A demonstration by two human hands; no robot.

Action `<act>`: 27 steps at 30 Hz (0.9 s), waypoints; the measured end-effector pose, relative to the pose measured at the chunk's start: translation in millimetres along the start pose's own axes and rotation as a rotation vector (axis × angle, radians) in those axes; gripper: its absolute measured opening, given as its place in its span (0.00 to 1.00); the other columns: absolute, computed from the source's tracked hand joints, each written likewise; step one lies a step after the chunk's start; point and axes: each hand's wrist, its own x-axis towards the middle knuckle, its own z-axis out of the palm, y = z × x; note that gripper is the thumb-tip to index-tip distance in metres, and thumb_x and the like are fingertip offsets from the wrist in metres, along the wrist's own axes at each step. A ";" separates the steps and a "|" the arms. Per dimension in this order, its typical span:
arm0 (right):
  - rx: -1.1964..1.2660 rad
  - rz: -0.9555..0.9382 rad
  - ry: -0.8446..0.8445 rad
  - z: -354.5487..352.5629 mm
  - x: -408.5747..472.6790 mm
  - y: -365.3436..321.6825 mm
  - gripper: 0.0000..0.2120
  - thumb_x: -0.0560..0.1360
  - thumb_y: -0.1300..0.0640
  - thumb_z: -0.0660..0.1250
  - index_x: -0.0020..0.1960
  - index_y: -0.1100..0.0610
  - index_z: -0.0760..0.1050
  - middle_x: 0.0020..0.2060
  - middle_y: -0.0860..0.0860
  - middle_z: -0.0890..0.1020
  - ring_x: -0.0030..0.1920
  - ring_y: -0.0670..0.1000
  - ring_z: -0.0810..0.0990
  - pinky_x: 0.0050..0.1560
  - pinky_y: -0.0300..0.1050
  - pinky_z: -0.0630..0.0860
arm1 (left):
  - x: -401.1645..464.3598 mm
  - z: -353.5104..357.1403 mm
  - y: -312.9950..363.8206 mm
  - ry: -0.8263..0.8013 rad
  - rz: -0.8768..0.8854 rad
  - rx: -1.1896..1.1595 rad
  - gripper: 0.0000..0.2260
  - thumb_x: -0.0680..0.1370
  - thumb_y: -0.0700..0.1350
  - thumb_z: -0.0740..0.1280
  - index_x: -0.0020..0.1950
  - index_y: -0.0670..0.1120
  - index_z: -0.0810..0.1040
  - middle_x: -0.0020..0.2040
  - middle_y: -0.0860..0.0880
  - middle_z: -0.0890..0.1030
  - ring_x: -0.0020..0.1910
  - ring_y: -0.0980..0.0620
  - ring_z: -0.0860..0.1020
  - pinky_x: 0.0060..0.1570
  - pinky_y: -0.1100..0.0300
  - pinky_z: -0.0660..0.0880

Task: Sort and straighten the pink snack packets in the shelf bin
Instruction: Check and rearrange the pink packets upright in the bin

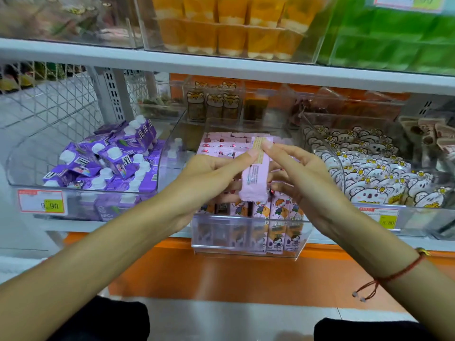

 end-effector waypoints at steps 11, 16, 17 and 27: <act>0.056 -0.131 -0.062 -9.1 -0.5 -5.0 0.08 0.76 0.57 0.68 0.55 0.54 0.75 0.35 0.47 0.82 0.32 0.46 0.80 0.31 0.34 0.75 | 6.1 -8.9 -2.5 -0.149 -0.094 -0.081 0.13 0.73 0.57 0.65 0.43 0.53 0.87 0.46 0.52 0.86 0.41 0.59 0.84 0.37 0.65 0.80; 0.000 -0.340 -0.154 -11.1 -1.8 -5.5 0.11 0.76 0.63 0.67 0.53 0.49 0.76 0.43 0.48 0.81 0.43 0.45 0.79 0.43 0.38 0.77 | 6.1 -13.0 -5.4 -0.198 0.097 0.024 0.12 0.81 0.45 0.60 0.61 0.55 0.79 0.58 0.55 0.83 0.58 0.57 0.79 0.60 0.59 0.75; -0.002 -0.371 -0.183 -11.4 -2.0 -5.6 0.11 0.75 0.64 0.68 0.51 0.48 0.77 0.44 0.48 0.80 0.45 0.45 0.79 0.47 0.39 0.76 | 5.0 -13.3 -5.4 -0.185 0.187 0.094 0.14 0.82 0.42 0.60 0.65 0.53 0.76 0.60 0.55 0.81 0.60 0.58 0.78 0.62 0.61 0.73; -0.088 -0.385 -0.199 -14.8 -3.4 -3.7 0.23 0.74 0.65 0.68 0.65 0.46 0.72 0.56 0.48 0.81 0.58 0.46 0.79 0.60 0.44 0.74 | 3.4 -10.2 -5.1 0.018 0.439 0.178 0.14 0.78 0.38 0.65 0.63 0.48 0.73 0.61 0.53 0.78 0.59 0.57 0.78 0.60 0.64 0.74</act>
